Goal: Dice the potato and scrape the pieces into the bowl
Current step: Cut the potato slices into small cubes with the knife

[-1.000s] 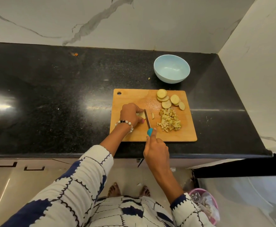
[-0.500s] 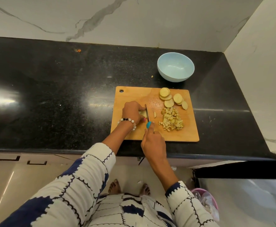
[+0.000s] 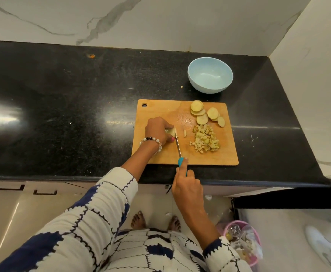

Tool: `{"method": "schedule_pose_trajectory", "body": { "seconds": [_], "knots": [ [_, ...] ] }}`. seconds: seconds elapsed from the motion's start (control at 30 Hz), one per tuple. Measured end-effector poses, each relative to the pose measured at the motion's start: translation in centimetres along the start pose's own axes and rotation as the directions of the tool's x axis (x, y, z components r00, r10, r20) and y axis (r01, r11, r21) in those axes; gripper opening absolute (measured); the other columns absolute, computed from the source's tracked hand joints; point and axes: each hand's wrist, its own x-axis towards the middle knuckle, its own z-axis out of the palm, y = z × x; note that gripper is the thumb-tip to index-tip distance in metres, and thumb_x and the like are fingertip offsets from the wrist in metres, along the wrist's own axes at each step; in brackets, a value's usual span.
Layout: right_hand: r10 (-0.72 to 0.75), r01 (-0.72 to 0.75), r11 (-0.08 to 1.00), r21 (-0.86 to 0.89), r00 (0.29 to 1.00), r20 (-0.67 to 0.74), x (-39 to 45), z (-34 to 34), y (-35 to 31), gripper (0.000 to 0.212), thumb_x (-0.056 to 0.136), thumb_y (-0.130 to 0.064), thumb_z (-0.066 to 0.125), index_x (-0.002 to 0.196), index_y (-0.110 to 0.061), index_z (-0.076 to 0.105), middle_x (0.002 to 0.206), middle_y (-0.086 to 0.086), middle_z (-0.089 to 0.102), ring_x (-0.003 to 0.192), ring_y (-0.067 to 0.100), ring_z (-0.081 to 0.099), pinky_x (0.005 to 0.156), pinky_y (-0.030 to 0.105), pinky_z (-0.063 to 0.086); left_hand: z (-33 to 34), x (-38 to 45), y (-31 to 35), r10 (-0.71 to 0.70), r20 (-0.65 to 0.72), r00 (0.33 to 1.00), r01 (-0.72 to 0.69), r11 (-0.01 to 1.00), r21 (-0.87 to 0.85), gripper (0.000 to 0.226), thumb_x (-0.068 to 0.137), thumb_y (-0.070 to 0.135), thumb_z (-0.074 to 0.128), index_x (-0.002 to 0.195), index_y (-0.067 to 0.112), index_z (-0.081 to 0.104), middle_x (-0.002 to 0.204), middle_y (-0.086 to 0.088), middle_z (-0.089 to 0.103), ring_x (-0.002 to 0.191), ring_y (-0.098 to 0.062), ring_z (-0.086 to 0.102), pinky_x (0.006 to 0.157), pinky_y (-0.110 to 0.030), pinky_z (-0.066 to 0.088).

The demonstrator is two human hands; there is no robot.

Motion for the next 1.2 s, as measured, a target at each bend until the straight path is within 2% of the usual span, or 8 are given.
{"method": "schedule_pose_trajectory", "body": {
  "seconds": [0.07,0.13,0.23,0.37,0.47,0.73,1.0,1.2],
  "knots": [
    [0.028,-0.028,1.0,-0.002,0.998,0.054,0.7,0.1,0.0,0.06,0.084,-0.012,0.068,0.134,0.008,0.043,0.069,0.014,0.058,0.044,0.025,0.052,0.041,0.026,0.025,0.0,0.0,0.0,0.003,0.002,1.0,-0.003,1.0,0.003,0.057,0.062,0.033,0.084,0.115,0.022,0.066,0.113,-0.001,0.065,0.104,-0.02,0.058,0.087,-0.028,0.047],
    [0.045,-0.049,0.996,0.074,0.997,0.058,1.3,-0.1,0.2,0.058,0.097,-0.016,0.047,0.146,0.003,0.022,0.096,0.022,0.06,0.067,0.035,0.06,0.051,0.034,0.032,0.0,-0.1,0.0,-0.002,0.002,1.0,0.002,1.0,0.006,0.057,0.063,0.033,0.084,0.116,0.023,0.066,0.113,-0.002,0.065,0.104,-0.02,0.058,0.087,-0.028,0.046],
    [0.088,-0.089,0.988,0.125,0.996,0.016,1.2,-0.6,1.1,0.056,0.102,-0.025,0.029,0.15,-0.004,0.007,0.114,0.02,0.055,0.087,0.034,0.059,0.063,0.034,0.033,0.1,-0.1,-0.1,0.002,-0.013,1.0,-0.002,1.0,0.001,0.057,0.065,0.033,0.083,0.118,0.024,0.064,0.114,-0.001,0.064,0.106,-0.021,0.057,0.09,-0.03,0.047],
    [0.089,-0.084,0.979,0.187,0.996,-0.021,1.9,-0.5,0.7,0.053,0.102,-0.027,0.03,0.147,-0.002,0.021,0.099,0.02,0.061,0.076,0.034,0.06,0.058,0.037,0.041,0.1,-0.4,-0.4,0.033,-0.009,0.999,-0.033,0.999,0.019,0.058,0.068,0.036,0.08,0.122,0.026,0.062,0.111,0.0,0.064,0.102,-0.021,0.057,0.084,-0.028,0.045],
    [0.047,-0.047,0.979,0.201,0.999,0.006,3.1,0.0,-0.3,0.053,0.102,-0.03,0.028,0.148,-0.005,0.02,0.101,0.017,0.061,0.081,0.032,0.061,0.063,0.039,0.046,0.2,-0.7,-0.6,0.065,-0.049,0.997,-0.065,0.998,0.01,0.056,0.069,0.035,0.079,0.122,0.025,0.062,0.106,0.0,0.064,0.098,-0.02,0.058,0.077,-0.026,0.043],
    [0.157,-0.153,0.967,0.203,0.988,-0.005,2.2,-0.6,1.0,0.053,0.101,-0.028,0.031,0.146,-0.001,0.023,0.1,0.021,0.062,0.081,0.036,0.06,0.065,0.041,0.045,0.0,-0.5,-1.3,0.078,-0.036,0.996,-0.079,0.997,-0.022,0.055,0.069,0.03,0.08,0.12,0.019,0.063,0.113,-0.003,0.061,0.104,-0.02,0.056,0.091,-0.031,0.046],
    [0.065,-0.077,0.977,0.199,0.996,0.064,3.1,-0.3,-1.2,0.054,0.102,-0.031,0.026,0.148,-0.006,0.016,0.098,0.012,0.061,0.082,0.025,0.06,0.065,0.033,0.042,0.3,-0.6,-1.1,0.076,-0.07,0.995,-0.078,0.997,-0.025,0.05,0.069,0.031,0.08,0.115,0.02,0.066,0.109,-0.004,0.061,0.097,-0.022,0.057,0.085,-0.034,0.049],
    [0.058,-0.068,0.996,0.064,0.987,0.151,3.3,-0.3,-2.1,0.056,0.103,-0.023,0.028,0.149,-0.002,0.005,0.112,0.016,0.057,0.091,0.028,0.061,0.068,0.033,0.045,-0.1,-0.5,-1.2,0.077,-0.054,0.996,-0.078,0.996,-0.03,0.047,0.069,0.031,0.08,0.113,0.021,0.068,0.103,-0.002,0.064,0.089,-0.02,0.059,0.08,-0.032,0.049]
  ]
}}
